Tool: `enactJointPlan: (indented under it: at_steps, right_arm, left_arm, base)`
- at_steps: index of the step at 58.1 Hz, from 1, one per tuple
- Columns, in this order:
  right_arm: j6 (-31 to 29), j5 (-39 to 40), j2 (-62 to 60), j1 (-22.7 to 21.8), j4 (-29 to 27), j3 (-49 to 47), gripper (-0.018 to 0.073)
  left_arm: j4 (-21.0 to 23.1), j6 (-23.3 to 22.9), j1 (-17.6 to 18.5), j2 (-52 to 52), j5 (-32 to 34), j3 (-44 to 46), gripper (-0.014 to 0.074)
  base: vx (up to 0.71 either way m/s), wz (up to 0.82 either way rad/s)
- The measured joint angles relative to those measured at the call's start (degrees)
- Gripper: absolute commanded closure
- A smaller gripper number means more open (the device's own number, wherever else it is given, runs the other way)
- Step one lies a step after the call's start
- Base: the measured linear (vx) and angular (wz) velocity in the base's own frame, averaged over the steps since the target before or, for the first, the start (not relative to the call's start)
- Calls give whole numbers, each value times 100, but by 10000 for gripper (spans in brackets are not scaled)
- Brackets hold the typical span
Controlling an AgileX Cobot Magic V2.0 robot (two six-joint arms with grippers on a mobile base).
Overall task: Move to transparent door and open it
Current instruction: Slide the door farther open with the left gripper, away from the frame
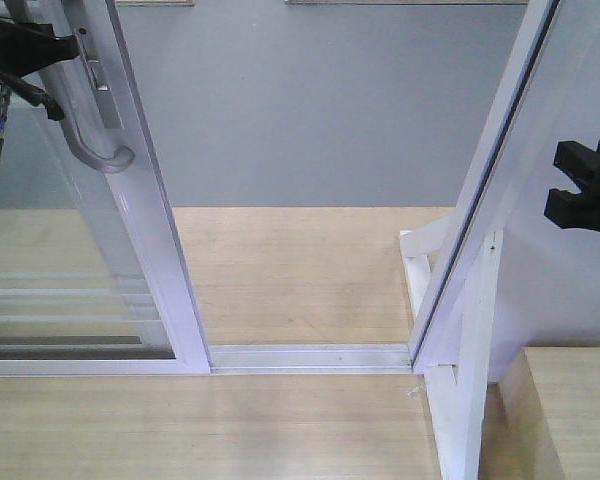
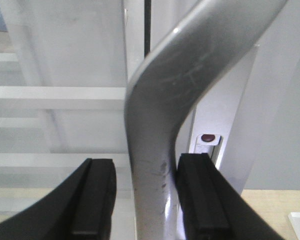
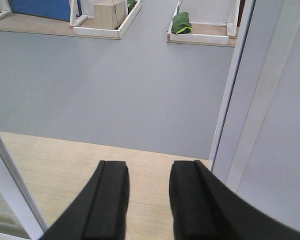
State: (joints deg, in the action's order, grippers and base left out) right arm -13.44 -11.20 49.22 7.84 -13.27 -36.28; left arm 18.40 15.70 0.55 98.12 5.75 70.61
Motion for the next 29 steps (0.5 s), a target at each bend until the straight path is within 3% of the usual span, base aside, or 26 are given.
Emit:
enactJointPlan:
  at_steps: [16,29]
  right_arm:
    - [0,0,0,0,0,0,264]
    - [0,0,0,0,0,0,264]
  left_arm:
    - [-6,12,-190,-51,-189,0,198]
    - [13,17,-292,-620,-1303,0,198]
  base:
    - [0,0]
    - [0,0]
